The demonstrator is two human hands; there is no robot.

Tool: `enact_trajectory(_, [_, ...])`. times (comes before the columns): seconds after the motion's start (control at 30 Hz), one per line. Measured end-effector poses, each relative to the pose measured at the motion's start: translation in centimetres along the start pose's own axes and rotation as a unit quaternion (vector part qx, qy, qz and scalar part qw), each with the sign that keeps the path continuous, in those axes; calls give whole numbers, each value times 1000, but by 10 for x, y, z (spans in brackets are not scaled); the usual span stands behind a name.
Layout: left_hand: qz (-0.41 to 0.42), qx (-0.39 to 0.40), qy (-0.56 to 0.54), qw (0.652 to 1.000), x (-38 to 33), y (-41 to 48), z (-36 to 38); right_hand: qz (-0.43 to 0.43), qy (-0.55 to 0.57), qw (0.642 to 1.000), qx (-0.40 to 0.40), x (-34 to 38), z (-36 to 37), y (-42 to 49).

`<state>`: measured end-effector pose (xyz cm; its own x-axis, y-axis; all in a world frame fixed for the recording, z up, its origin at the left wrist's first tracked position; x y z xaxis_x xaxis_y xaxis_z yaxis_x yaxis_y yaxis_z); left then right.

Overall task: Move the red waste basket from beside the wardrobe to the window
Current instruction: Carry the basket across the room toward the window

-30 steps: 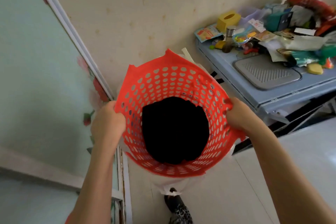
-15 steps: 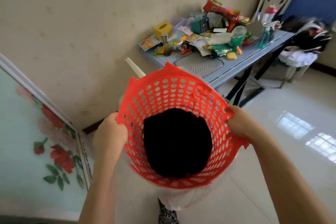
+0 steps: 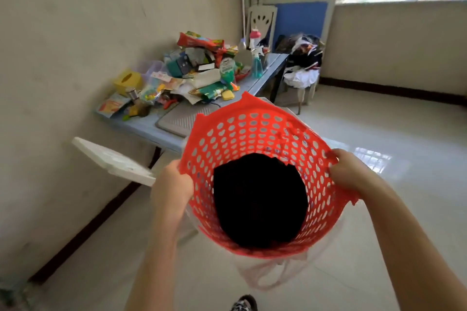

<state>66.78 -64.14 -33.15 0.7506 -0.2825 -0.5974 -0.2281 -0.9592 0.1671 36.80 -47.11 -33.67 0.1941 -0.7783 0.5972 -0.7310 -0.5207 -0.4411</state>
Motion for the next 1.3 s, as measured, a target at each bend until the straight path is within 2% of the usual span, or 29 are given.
enact_trajectory(0.23, [85,65,-16,994,-89,59,69,67,63,994,-51,-30,-69,33])
enact_trajectory(0.4, [124,138,-45,982,-141,111,132,112,87,985,-97,-39,-108,75])
enact_trajectory(0.83, [241,200,-87,946,-286,258,259,194,168,945,-205,-29,-185,200])
enact_trajectory(1.3, [297,284,-111,905,-396,313,348,238,216,912,-255,-50,-244,275])
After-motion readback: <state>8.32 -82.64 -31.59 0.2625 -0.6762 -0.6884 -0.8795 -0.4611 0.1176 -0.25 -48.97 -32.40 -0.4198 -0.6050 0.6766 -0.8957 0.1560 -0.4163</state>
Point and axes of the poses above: each hand's wrist, its own y-axis towards the middle knuckle, its own z-axis out of the palm, x = y × z, the point moved 4 cm from there along y, towards the middle knuckle, and after that the axes turned 12 degrees about z, right-handed, at the moved point
